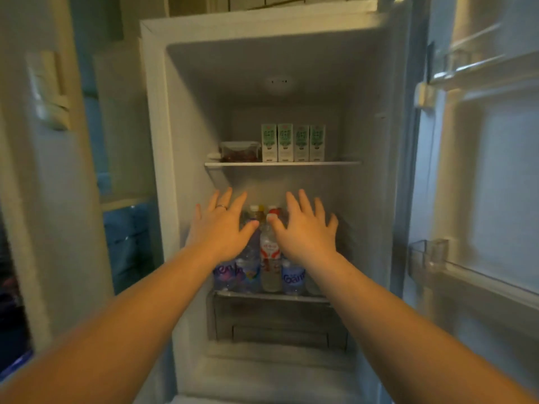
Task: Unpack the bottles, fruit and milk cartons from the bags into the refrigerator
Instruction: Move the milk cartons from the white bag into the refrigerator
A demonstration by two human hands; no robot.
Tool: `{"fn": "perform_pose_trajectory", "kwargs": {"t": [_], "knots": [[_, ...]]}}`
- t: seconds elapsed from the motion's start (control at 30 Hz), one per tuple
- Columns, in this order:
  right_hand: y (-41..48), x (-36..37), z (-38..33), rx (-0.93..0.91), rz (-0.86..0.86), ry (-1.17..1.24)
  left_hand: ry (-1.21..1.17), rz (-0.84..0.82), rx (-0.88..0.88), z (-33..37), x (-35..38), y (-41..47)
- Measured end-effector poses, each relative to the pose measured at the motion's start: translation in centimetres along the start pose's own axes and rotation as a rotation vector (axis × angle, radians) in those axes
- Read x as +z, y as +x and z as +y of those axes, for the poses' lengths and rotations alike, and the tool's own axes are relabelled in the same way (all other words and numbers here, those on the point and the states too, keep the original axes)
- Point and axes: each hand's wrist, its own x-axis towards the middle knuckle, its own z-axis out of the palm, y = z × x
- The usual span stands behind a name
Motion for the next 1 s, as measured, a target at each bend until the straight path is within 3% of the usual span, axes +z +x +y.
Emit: {"fn": "perform_pose_trajectory", "kwargs": {"t": [0.3, 0.53, 0.8, 1.0], "knots": [[-13.3, 0.4, -1.7, -0.136, -0.056, 0.203, 0.009, 0.014, -0.143, 0.1, -2.0, -15.6], [-25.9, 2.8, -0.6, -0.195, -0.249, 0.334, -0.053, -0.078, -0.341, 0.1, -1.4, -31.2], [-42.1, 5.5, 3.4, -0.197, -0.593, 0.257, -0.061, -0.350, -0.575, 3.6, 0.5, -51.2], [-54.4, 2.9, 7.0, -0.223, -0.788, 0.144, -0.096, -0.536, -0.705, 9.7, 0.4, -64.7]]}}
